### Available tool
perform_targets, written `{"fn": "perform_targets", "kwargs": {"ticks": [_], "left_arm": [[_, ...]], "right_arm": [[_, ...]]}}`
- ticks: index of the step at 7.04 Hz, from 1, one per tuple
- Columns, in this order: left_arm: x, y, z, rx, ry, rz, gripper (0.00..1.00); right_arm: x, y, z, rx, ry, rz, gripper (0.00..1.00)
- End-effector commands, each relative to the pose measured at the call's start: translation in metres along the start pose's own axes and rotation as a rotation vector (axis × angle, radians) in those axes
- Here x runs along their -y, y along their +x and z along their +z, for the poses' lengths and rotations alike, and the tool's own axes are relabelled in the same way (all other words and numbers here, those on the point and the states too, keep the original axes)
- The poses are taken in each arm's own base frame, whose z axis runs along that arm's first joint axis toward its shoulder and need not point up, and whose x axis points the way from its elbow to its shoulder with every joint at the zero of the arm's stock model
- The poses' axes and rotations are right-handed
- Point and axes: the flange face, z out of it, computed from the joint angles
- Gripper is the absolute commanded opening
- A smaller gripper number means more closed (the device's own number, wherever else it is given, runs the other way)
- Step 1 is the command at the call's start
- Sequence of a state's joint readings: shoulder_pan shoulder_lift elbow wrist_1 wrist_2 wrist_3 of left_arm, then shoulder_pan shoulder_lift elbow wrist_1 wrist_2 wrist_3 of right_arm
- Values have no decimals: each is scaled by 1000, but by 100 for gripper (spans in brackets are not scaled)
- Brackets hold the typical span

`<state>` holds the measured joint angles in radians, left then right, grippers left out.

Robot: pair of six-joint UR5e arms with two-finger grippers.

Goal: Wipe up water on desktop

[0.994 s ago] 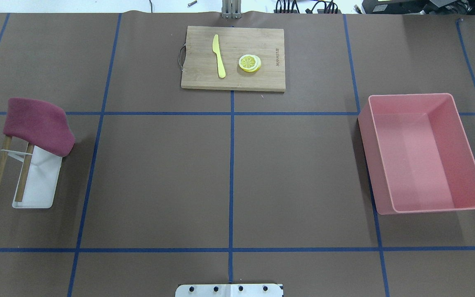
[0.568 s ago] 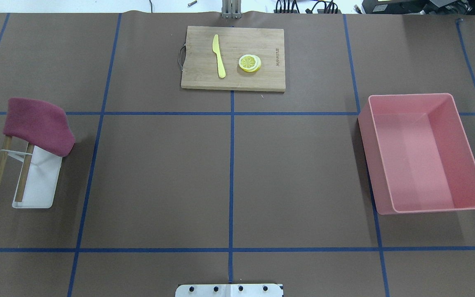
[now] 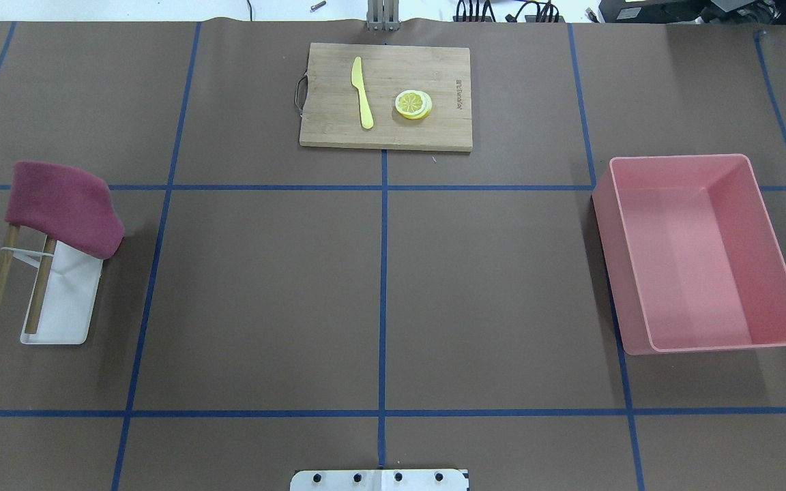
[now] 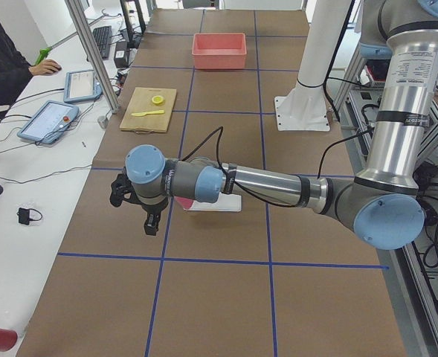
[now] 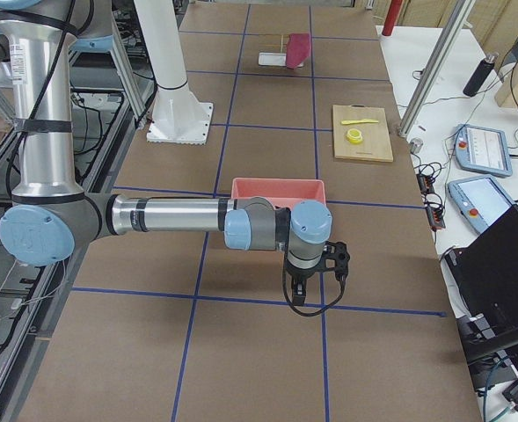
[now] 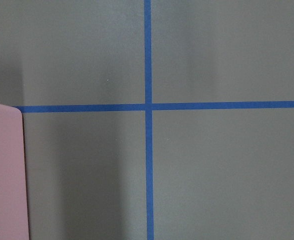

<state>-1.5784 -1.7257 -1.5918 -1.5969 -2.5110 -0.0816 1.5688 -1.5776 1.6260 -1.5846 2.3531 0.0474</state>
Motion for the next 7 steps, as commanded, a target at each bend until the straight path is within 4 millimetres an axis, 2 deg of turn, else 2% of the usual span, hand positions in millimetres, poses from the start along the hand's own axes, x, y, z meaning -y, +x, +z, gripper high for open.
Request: {"fn": "perform_targets", "kwargs": {"ticks": [1, 4, 6, 7], "left_arm": [[11, 46, 32, -47, -9, -74, 98], [4, 91, 105, -135, 12, -215, 98], [-9, 133, 135, -189, -7, -244, 99], [-13, 144, 146, -195, -26, -241, 98]], "right_arm": [[0, -5, -5, 11, 9, -12, 100], [0, -7, -6, 11, 12, -15, 100], [0, -7, -6, 11, 12, -15, 100], [0, -7, -6, 11, 11, -14, 100]]}}
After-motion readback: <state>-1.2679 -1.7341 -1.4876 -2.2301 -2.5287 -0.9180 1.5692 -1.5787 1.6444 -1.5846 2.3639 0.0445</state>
